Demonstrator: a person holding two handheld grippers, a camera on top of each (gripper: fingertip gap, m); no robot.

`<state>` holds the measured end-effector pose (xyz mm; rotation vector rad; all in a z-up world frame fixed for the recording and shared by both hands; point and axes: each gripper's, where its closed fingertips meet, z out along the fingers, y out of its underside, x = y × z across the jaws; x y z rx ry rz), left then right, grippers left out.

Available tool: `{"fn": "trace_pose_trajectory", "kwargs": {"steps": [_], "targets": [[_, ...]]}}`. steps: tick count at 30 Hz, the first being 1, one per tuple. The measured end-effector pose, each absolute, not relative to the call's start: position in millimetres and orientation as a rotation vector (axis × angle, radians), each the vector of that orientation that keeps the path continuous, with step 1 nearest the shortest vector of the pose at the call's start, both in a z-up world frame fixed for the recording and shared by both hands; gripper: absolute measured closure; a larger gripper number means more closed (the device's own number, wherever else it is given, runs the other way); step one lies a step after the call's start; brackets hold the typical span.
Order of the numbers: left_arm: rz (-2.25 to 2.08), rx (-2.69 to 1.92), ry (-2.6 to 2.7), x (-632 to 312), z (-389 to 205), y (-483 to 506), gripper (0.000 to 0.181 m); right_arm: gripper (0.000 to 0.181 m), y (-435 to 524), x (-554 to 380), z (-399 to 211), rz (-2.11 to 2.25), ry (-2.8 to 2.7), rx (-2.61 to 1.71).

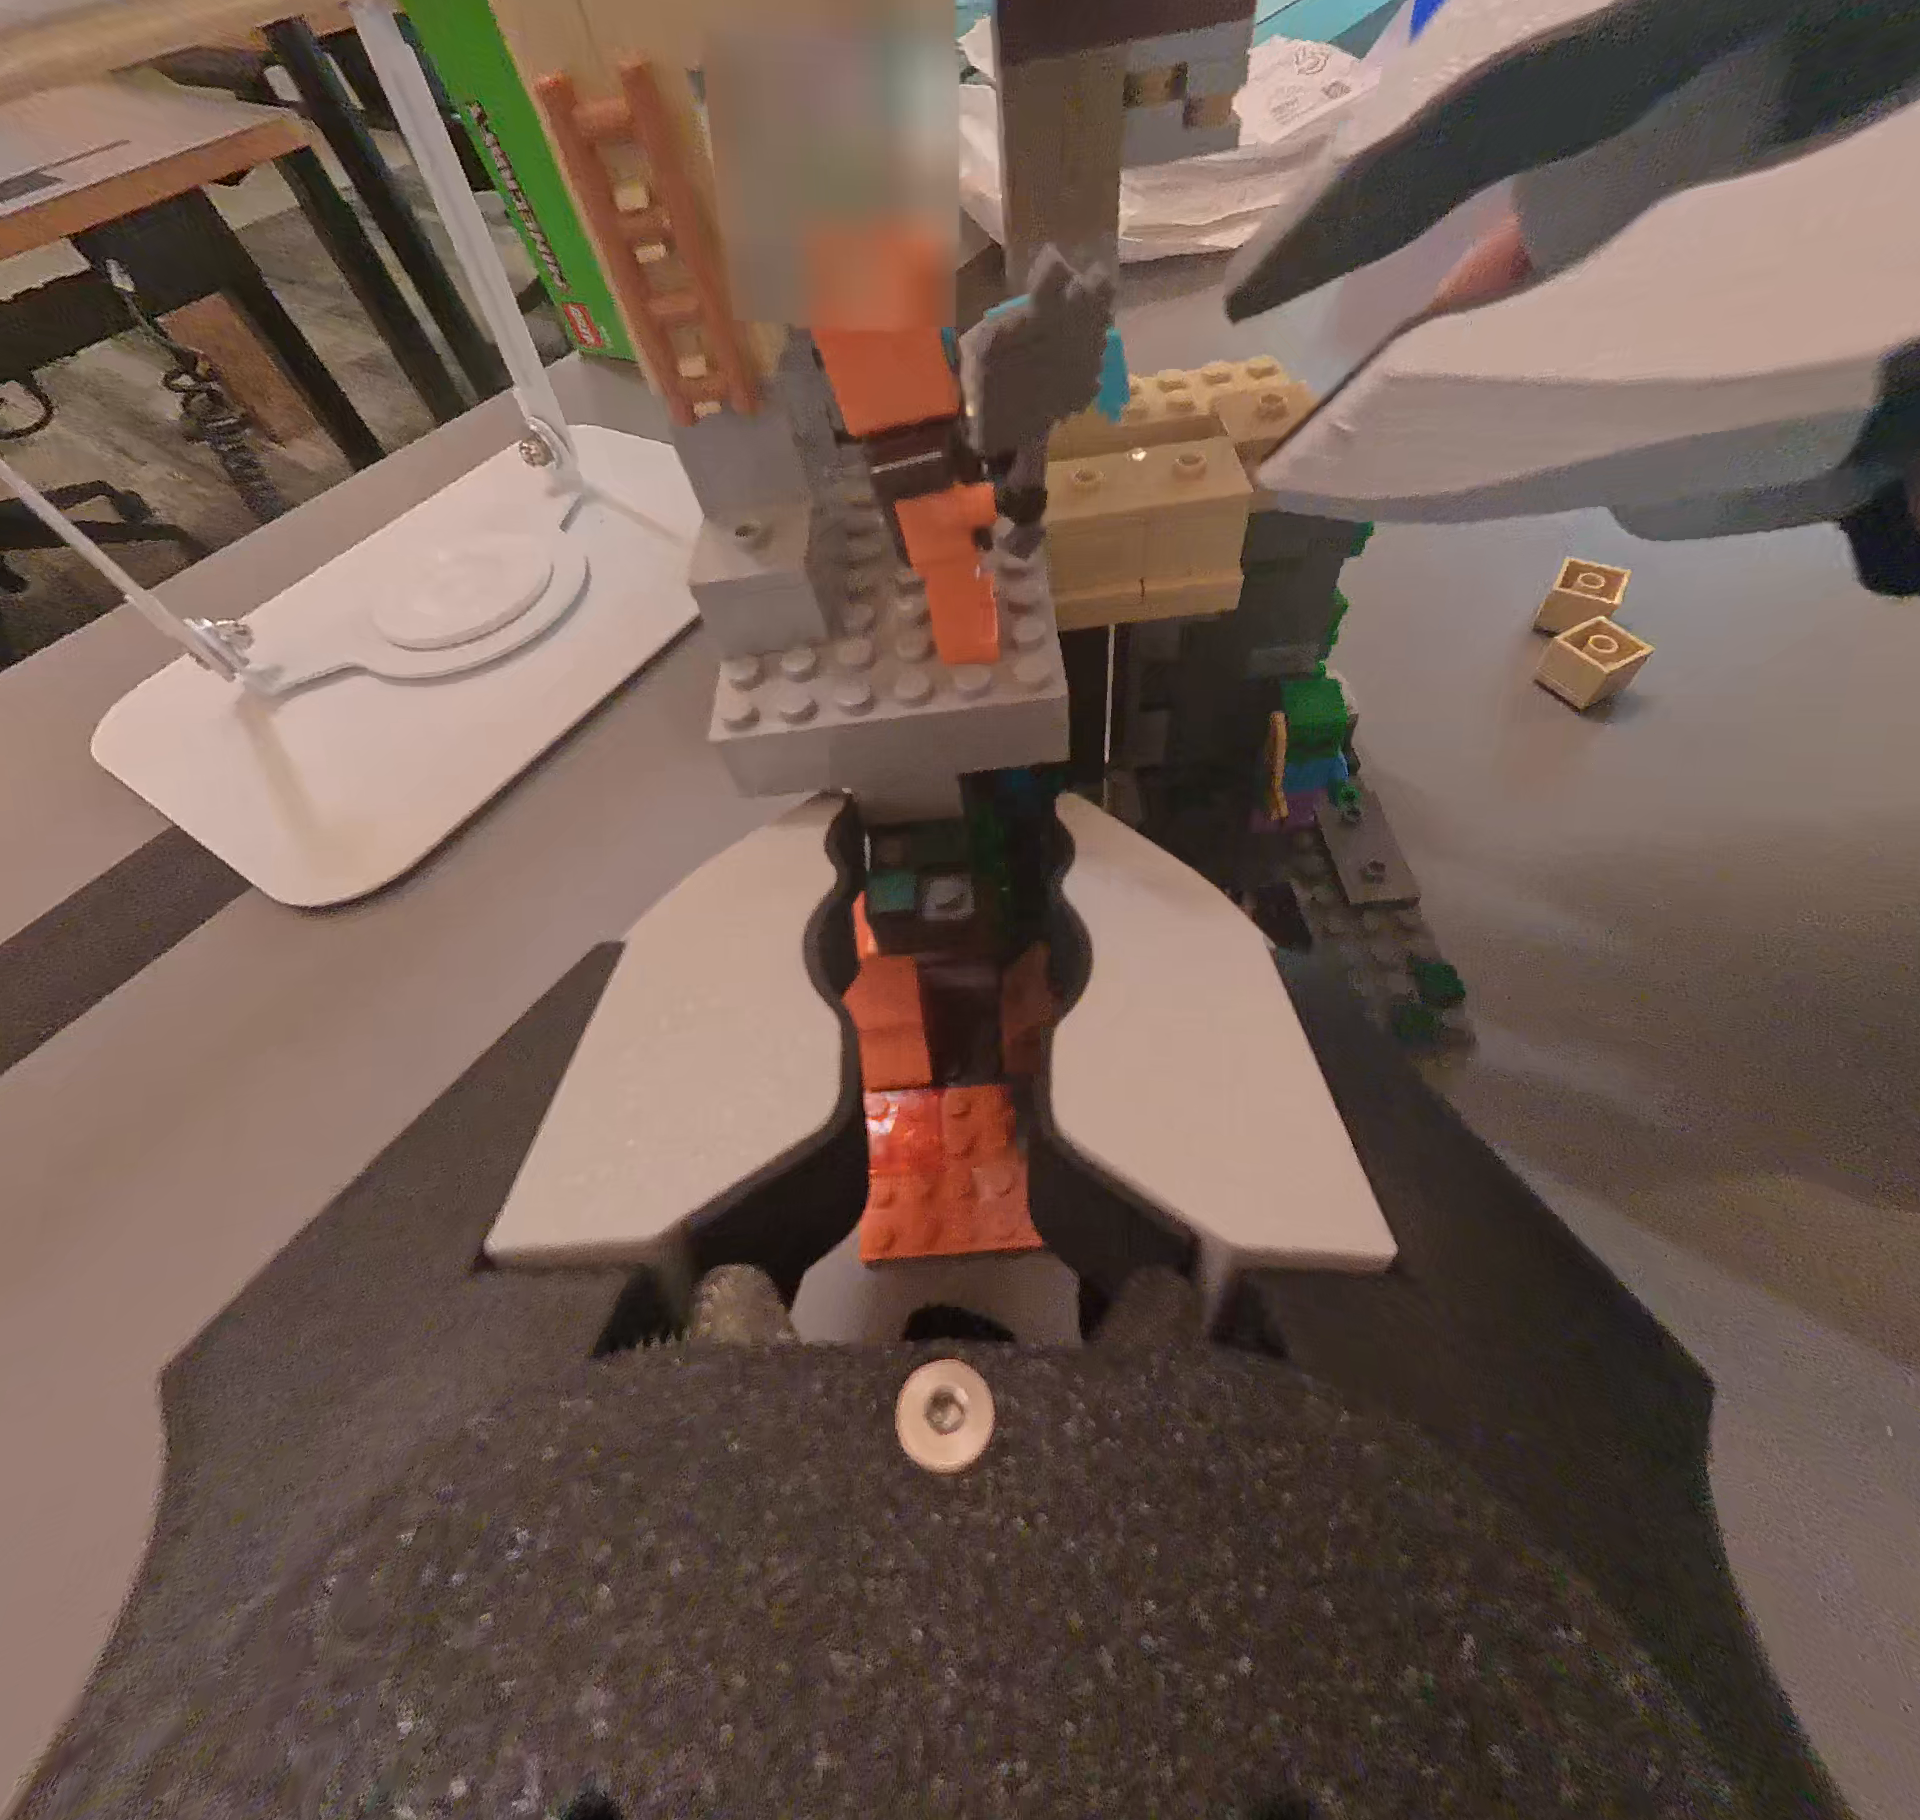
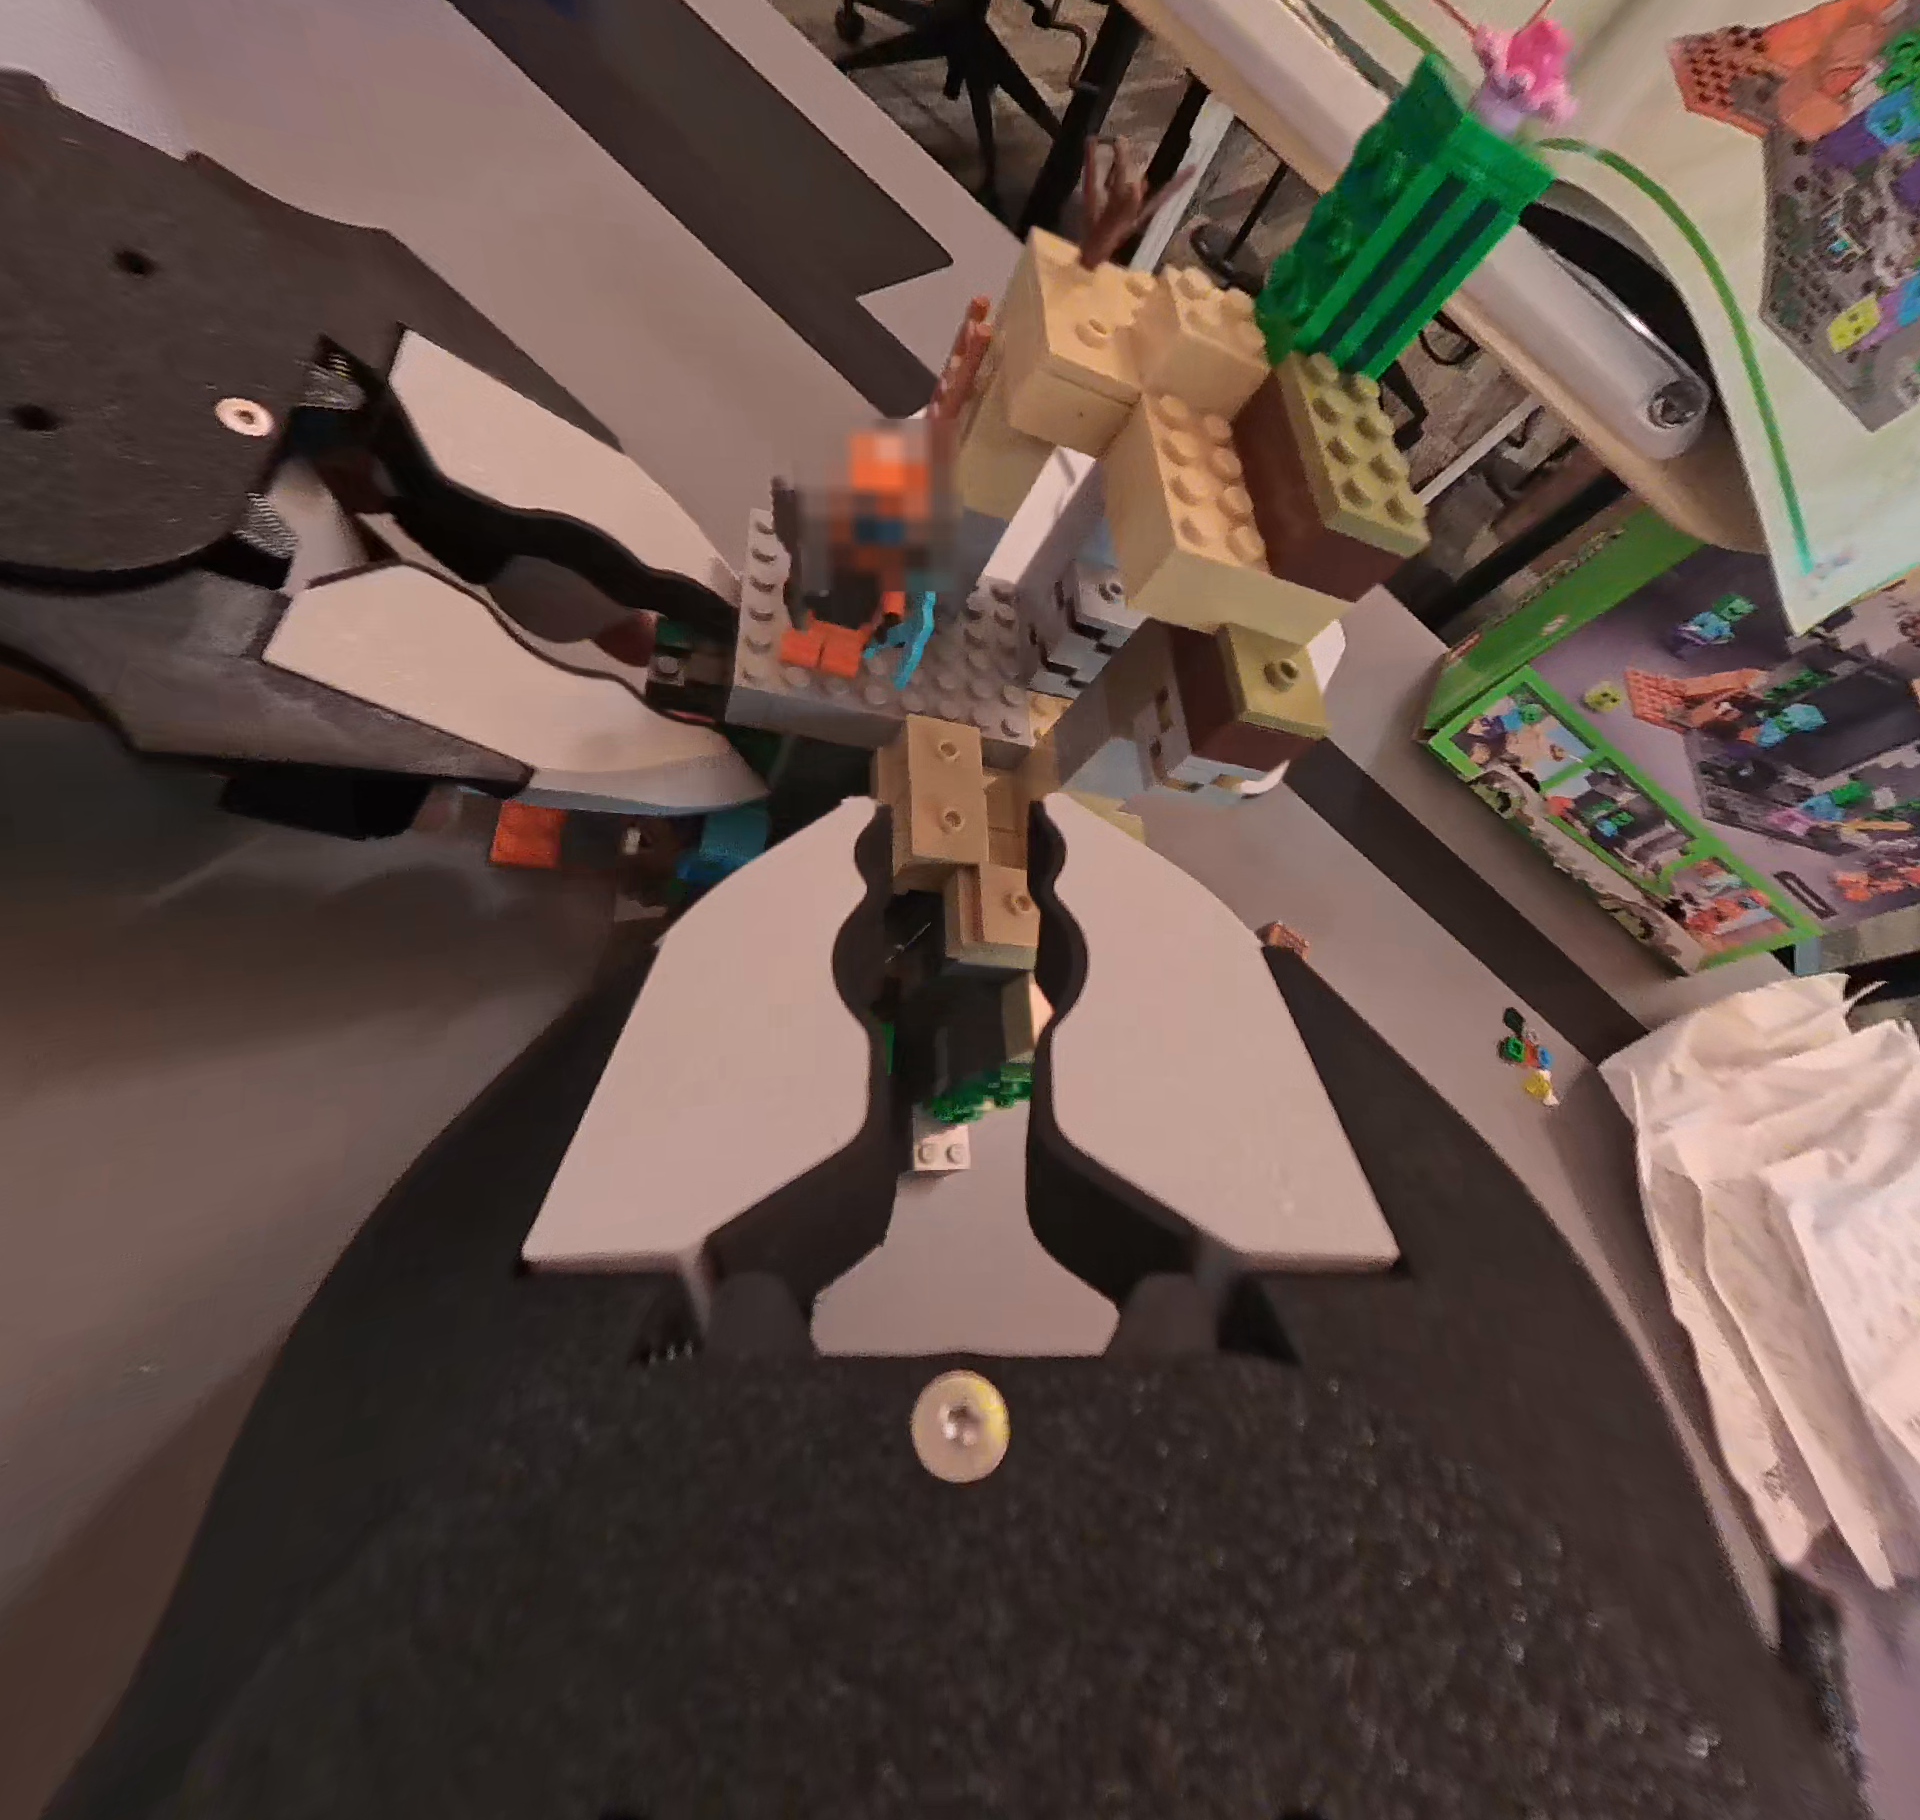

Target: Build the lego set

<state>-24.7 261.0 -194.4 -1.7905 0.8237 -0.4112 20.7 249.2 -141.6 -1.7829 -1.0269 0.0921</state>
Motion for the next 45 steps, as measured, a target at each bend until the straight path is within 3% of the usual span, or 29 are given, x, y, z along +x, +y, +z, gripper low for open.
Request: {"fn": "trace_pose_trajectory", "kwargs": {"steps": [19,28,45], "targets": [[-0.361,-1.797,0.838,-15.2,-194.7,247.0,0.152,0.155,268.1,35.0,-147.1,-0.009,-1.038,-1.815],[-0.365,-1.795,0.842,-14.7,-194.8,246.5,0.152,0.126,270.7,28.9,-155.2,0.004,-0.972,-1.894],[-0.368,-1.795,0.849,-13.6,-196.5,246.5,0.153,0.127,287.6,37.5,-153.8,0.055,-0.895,-1.893]]}}
